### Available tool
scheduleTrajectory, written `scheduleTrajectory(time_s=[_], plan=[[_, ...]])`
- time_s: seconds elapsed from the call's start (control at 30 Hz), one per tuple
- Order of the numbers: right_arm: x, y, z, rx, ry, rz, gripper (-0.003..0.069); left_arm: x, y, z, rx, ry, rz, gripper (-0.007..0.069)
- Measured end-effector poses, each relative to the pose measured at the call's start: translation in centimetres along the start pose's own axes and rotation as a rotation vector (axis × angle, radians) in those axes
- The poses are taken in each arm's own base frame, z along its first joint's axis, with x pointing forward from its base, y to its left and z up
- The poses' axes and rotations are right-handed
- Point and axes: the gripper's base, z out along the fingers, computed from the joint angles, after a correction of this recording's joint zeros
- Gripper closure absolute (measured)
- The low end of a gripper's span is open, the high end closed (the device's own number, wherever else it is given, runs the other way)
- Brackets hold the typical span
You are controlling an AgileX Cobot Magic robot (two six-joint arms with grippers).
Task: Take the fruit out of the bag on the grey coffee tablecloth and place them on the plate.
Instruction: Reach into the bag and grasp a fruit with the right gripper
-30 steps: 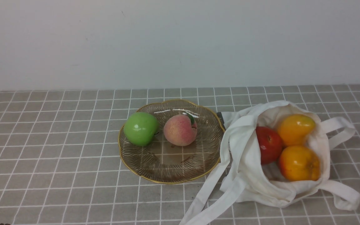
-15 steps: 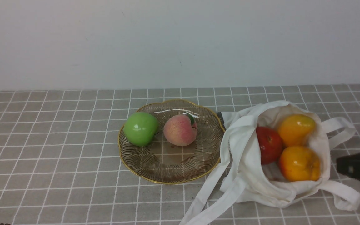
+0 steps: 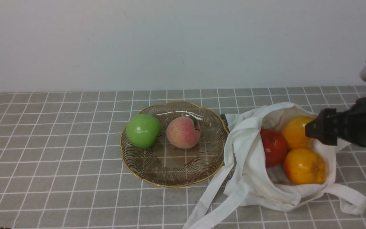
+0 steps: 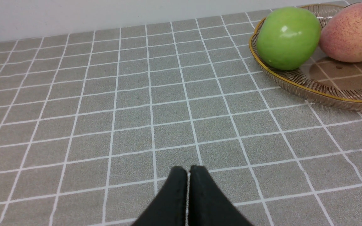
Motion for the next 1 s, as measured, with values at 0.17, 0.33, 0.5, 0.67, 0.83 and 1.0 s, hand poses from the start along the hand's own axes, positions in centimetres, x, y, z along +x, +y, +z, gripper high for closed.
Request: scheduleTrajectory(time_s=[0.17,0.33,0.5,0.67,0.83,1.0], plan=[[0.3,-0.8,3.2,0.032,0.017,0.017,0.0047,0.0,0.0,0.0,0.000,0.000,0.000,0.0632],[0.6,-1.5,6.1,0.060,0.001,0.073,0.0048,0.0,0.0,0.0,0.000,0.000,0.000,0.0632],[0.7,-1.8,7.1,0.075,-0.019,0.101,0.0069,0.0,0.0,0.0,0.000,0.000,0.000,0.0632],[0.5,-1.9,7.4,0.080,-0.036,0.119,0.0113,0.0,0.0,0.0,0.000,0.000,0.000,0.0632],[0.0,-1.7,7.3,0.070,-0.052,0.146,0.0166,0.0,0.0,0.0,0.000,0.000,0.000,0.0632],[-0.6,-0.6,7.2,0.039,-0.044,0.085,0.0249,0.0,0.0,0.0,0.000,0.000,0.000,0.0632]])
